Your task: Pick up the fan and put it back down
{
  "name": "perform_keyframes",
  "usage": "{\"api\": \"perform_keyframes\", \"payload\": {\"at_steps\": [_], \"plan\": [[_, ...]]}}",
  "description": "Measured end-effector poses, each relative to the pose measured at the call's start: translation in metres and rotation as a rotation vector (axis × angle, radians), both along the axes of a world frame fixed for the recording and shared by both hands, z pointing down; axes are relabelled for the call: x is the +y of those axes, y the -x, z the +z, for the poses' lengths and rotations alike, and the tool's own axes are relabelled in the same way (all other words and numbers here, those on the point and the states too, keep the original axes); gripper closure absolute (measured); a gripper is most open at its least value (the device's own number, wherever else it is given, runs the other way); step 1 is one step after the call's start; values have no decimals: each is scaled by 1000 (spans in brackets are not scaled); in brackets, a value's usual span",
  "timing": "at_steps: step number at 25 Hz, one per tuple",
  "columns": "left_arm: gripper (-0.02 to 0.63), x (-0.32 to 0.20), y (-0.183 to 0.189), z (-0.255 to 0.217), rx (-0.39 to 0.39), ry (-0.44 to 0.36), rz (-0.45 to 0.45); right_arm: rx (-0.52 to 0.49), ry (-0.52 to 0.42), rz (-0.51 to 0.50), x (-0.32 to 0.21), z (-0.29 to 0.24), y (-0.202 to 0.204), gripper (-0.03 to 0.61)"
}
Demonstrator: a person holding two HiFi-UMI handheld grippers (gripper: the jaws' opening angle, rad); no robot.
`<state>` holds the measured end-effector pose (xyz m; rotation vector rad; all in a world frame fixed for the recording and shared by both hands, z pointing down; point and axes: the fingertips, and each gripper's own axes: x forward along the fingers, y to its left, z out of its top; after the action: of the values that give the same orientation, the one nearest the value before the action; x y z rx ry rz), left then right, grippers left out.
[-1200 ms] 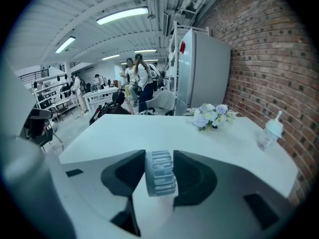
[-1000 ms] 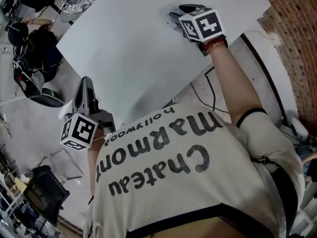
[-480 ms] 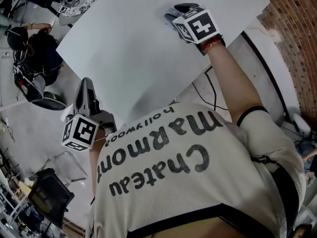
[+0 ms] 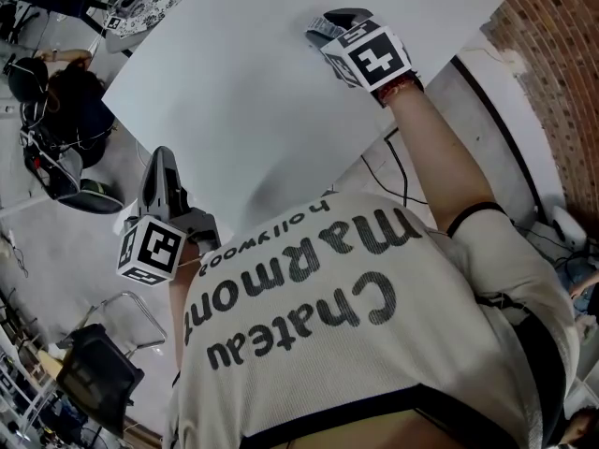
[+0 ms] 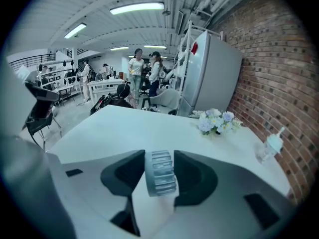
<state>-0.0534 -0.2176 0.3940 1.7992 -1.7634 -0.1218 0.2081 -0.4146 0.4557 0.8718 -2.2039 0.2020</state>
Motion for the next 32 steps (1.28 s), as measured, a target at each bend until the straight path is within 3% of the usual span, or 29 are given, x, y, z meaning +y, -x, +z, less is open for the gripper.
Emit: {"api": "perform_keyframes", "payload": {"at_steps": [32], "plan": [[612, 17, 15, 1, 22, -20, -27, 85, -19, -46, 10, 4, 15, 390]]}}
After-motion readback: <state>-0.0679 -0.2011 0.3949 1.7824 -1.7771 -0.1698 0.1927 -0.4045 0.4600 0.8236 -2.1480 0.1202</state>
